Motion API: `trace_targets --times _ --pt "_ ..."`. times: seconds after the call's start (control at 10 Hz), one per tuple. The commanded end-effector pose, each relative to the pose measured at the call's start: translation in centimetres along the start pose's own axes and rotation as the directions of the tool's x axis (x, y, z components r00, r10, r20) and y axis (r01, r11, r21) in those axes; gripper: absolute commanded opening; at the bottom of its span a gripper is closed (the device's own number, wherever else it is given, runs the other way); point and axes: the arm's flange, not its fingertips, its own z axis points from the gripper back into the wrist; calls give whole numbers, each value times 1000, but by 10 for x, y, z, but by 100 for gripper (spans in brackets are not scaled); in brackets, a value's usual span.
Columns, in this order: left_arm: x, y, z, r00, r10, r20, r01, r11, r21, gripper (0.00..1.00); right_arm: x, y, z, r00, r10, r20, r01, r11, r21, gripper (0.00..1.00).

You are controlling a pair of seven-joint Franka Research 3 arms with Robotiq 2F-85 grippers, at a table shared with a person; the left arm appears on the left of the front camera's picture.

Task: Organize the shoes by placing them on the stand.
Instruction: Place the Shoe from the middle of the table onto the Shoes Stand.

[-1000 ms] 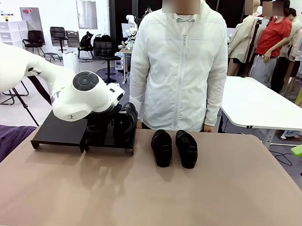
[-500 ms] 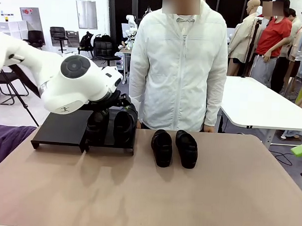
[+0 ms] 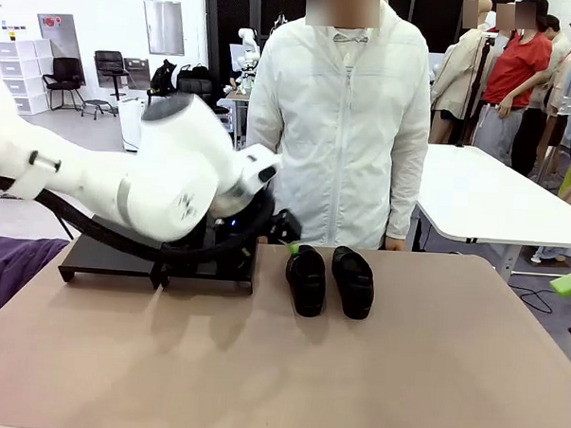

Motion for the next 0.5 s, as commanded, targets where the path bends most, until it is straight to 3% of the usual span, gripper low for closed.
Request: trace_targets --times 0.0,0.2,0.3,0.4 --pt "53 188 212 965 -126 -228 76 973 -218 100 1 1 3 1000 25 1 -25 1000 17 100" --pt "47 213 221 948 -172 -267 82 945 -316 100 1 1 3 1000 25 1 -25 1000 17 100" --pt "34 229 224 916 -272 -294 159 920 -358 100 1 1 3 1000 25 1 -25 1000 17 100" --pt "15 251 228 888 -272 -371 135 925 -356 100 1 1 3 1000 25 1 -25 1000 17 100"
